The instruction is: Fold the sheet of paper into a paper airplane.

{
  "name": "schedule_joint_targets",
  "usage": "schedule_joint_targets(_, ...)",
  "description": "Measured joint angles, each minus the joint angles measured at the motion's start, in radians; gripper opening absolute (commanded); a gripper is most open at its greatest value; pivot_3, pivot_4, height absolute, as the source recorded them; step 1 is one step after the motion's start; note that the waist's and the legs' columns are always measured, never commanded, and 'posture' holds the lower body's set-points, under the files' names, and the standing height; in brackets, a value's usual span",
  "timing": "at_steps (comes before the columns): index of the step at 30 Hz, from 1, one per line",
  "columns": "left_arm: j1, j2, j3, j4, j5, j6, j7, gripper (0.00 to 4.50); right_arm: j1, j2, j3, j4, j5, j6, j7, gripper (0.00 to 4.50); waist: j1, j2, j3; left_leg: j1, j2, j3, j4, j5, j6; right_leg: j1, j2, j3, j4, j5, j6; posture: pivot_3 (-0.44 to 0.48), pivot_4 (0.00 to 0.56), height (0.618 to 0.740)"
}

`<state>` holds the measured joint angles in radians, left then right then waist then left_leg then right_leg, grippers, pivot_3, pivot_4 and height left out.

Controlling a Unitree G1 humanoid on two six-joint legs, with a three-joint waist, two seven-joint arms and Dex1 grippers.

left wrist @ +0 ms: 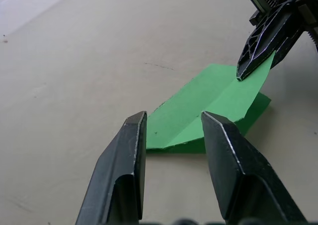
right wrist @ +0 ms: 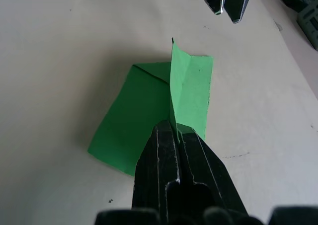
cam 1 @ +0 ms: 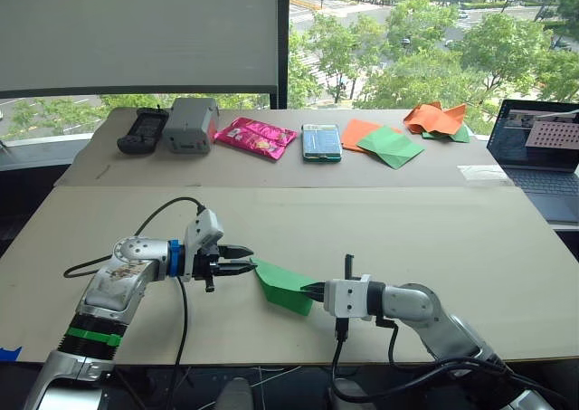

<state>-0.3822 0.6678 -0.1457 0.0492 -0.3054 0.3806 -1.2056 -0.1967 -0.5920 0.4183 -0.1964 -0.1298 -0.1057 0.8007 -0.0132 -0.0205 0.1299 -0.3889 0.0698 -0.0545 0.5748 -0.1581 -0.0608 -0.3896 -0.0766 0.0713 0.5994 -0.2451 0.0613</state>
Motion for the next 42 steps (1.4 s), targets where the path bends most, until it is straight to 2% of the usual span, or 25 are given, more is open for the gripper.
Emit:
schedule_joint_targets(1, -0.003, -0.004, -0.018, 0.015, 0.02, -0.026, -0.004, 0.03, 0.003, 0.0, -0.002, 0.0, 0.002, 0.0, 0.005, 0.0, 0.0, 0.0, 0.0, 0.0, 0.0, 0.0, 0.0, 0.0, 0.0, 0.0, 0.0, 0.0, 0.0, 0.0, 0.0, 0.0, 0.15, 0.718)
schedule_joint_targets(7, -0.056, -0.047, -0.106, 0.139, 0.118, -0.148, -0.008, 0.03, 0.012, 0.0, -0.009, -0.017, 0.027, 0.0, 0.029, 0.0, 0.0, 0.0, 0.0, 0.0, 0.0, 0.0, 0.0, 0.0, 0.0, 0.0, 0.0, 0.0, 0.0, 0.0, 0.0, 0.0, 0.15, 0.718)
schedule_joint_targets(13, -0.092, -0.066, -0.141, 0.241, 0.201, -0.295, -0.008, 0.03, 0.033, 0.011, -0.016, -0.059, 0.039, 0.054, 0.03, 0.0, 0.001, 0.0, 0.0, 0.0, 0.0, 0.0, 0.0, 0.0, 0.0, 0.001, 0.0, 0.0, 0.0, 0.0, 0.0, 0.0, 0.15, 0.718)
schedule_joint_targets(19, -0.089, -0.065, -0.152, 0.237, 0.234, -0.361, -0.015, 0.03, 0.052, 0.056, -0.041, -0.112, 0.099, 0.223, 0.026, 0.0, 0.0, 0.0, 0.0, 0.0, 0.0, 0.0, 0.0, 0.0, 0.0, 0.001, 0.0, 0.0, 0.002, 0.0, 0.0, 0.0, 0.15, 0.718)
schedule_joint_targets(24, -0.037, -0.044, -0.155, 0.171, 0.233, -0.384, -0.034, 0.03, 0.09, 0.073, -0.045, -0.141, 0.142, 0.338, 0.023, 0.0, -0.001, 0.002, -0.002, 0.002, 0.0, 0.0, 0.0, -0.001, -0.001, 0.001, 0.0, 0.0, 0.002, 0.0, 0.0, 0.0, 0.15, 0.718)
schedule_joint_targets(31, -0.031, -0.042, -0.16, 0.161, 0.243, -0.39, -0.031, 0.03, 0.04, 0.114, -0.062, -0.125, 0.153, 0.476, -0.005, 0.0, 0.0, 0.003, -0.002, 0.003, 0.0, 0.0, 0.0, -0.003, -0.005, 0.001, 0.0, 0.0, 0.002, 0.0, 0.0, 0.0, 0.15, 0.718)
schedule_joint_targets(42, -0.03, -0.042, -0.164, 0.158, 0.253, -0.398, -0.023, 0.03, -0.021, 0.146, -0.049, -0.053, 0.141, 0.569, -0.034, 0.0, -0.001, 0.004, -0.004, 0.003, 0.0, 0.0, 0.0, -0.001, -0.002, 0.001, 0.0, 0.0, 0.002, 0.0, 0.0, 0.0, 0.15, 0.718)
